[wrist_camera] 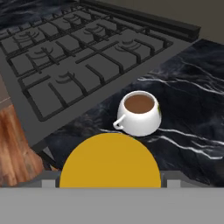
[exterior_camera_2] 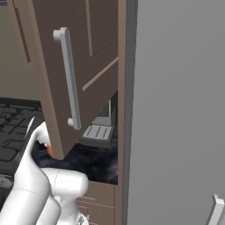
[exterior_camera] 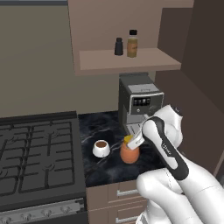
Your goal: Pick the cinnamon and honey bottle from the cabinet and place them next to the mug.
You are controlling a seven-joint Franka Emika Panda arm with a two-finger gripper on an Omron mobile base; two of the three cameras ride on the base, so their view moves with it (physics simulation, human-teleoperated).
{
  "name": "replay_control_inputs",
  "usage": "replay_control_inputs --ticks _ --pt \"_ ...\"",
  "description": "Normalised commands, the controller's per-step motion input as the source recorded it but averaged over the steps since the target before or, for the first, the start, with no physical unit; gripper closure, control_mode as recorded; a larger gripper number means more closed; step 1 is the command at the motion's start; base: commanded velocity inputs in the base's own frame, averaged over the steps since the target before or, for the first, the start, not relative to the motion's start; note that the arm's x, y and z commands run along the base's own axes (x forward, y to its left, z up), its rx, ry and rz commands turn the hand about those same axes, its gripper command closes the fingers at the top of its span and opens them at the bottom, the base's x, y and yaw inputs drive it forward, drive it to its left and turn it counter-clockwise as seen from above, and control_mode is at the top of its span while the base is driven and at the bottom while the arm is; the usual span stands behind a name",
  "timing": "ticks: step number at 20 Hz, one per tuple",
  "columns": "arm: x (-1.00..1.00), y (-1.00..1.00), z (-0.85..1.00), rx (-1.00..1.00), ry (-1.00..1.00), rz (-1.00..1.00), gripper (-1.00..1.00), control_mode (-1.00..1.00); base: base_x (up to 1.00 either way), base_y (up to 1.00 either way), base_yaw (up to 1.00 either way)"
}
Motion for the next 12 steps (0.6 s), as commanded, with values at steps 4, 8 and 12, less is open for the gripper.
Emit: replay_control_inputs --ticks 4,8,12 --pt "0.32 0.0 0.0 0.0 -0.02 0.0 1.0 -1.0 0.0 0.0 0.0" --pt "0.22 0.0 0.0 0.0 0.0 0.0 1.0 -1.0 0.0 0.0 0.0" --pt "0.19 0.0 0.0 0.0 0.0 0.0 1.0 -1.0 0.0 0.0 0.0"
